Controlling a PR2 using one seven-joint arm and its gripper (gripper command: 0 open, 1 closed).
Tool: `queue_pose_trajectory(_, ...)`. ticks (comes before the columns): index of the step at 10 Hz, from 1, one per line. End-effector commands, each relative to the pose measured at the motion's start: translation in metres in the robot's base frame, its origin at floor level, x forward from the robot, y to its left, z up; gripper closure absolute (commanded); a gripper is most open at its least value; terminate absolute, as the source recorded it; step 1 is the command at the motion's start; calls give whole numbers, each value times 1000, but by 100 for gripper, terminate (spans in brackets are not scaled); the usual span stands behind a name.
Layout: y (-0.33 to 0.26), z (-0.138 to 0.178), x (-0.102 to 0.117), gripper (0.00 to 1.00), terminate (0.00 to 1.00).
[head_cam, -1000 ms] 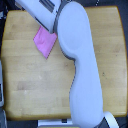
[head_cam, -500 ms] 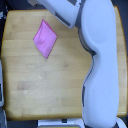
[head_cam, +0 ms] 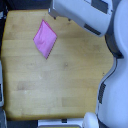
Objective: Folding a cloth
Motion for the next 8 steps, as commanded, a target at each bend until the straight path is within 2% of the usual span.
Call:
queue_pose_trajectory(1,-148,3,-49,0,0)
queue_pose_trajectory(4,-216,4,-53,0,0)
queue_pose_trajectory(7,-273,-5,-33,0,0)
queue_pose_trajectory(8,-278,-5,-32,0,0)
